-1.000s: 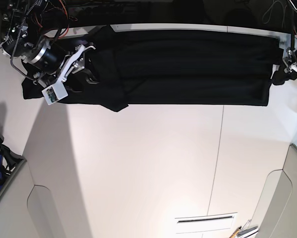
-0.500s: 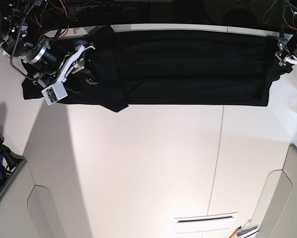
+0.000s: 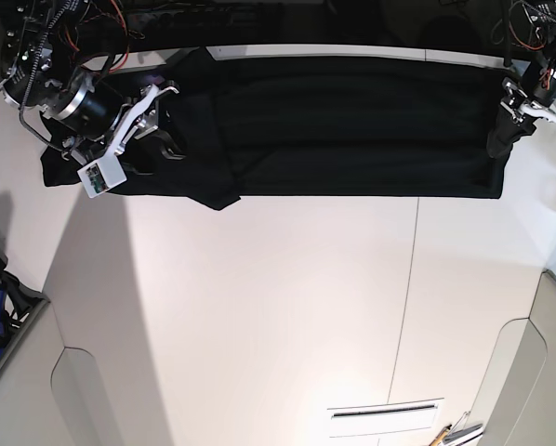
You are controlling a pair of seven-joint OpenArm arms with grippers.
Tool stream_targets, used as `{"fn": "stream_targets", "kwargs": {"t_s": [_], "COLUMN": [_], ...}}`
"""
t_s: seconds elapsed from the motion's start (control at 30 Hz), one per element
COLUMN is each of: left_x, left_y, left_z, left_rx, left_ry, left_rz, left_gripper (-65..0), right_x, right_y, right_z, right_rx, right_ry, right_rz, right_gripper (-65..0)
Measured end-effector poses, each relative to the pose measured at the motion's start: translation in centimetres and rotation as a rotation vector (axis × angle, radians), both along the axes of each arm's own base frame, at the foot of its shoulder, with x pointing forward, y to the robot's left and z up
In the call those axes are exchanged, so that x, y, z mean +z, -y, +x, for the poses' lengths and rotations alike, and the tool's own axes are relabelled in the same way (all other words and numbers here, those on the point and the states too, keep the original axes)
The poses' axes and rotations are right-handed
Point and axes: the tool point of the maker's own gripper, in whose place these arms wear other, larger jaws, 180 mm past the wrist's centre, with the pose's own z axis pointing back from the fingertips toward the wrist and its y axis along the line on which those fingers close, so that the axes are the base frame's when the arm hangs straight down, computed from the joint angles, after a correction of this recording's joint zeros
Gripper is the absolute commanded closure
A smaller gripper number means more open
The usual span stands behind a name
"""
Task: Fold the T-shirt properly
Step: 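Grasp the strip's end with the left gripper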
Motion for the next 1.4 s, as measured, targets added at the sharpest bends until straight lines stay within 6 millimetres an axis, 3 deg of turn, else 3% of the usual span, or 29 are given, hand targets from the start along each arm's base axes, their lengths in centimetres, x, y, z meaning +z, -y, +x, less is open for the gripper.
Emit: {"fn": "stream_targets", "kwargs": {"t_s": [0.17,0.27,0.63,1.0,1.23,1.4], "left_x": [-0.5,-0.4,0.6,1.7,1.8,4.5], "left_y": [-0.4,-0.4,-0.3,1.0,1.3,2.4], "left_z": [-0.1,0.0,1.4,1.7,1.7,2.8], "left_rx": [0.004,0.003,0.024,0.014,-0.008,-0.096], "left_ry": [-0.018,-0.016,0.034,0.082,0.073,0.117], "left_rz": [0.042,0.044,0.009,-0.1,-0.098,-0.035], "left_gripper": [-9.1,0.0,0.0,0.0,0.0,0.0], "right_x": [0.2,0.2,0.2,-0.1,-0.2,-0.2], "right_y": [0.0,-0.1,0.6,2.9,3.1,3.1], "right_z": [0.1,0.2,0.7,1.7,1.7,1.7], "right_rx": [-0.002,-0.003,-0.045,-0.143,-0.148,-0.148], "right_ry": [0.011,0.016,0.028,0.036,0.036,0.036], "right_rz": [0.006,0.008,-0.012,-0.104,-0.113,-0.113], "right_gripper": [-30.4,-30.4,-30.4,-30.4,-30.4,-30.4]}}
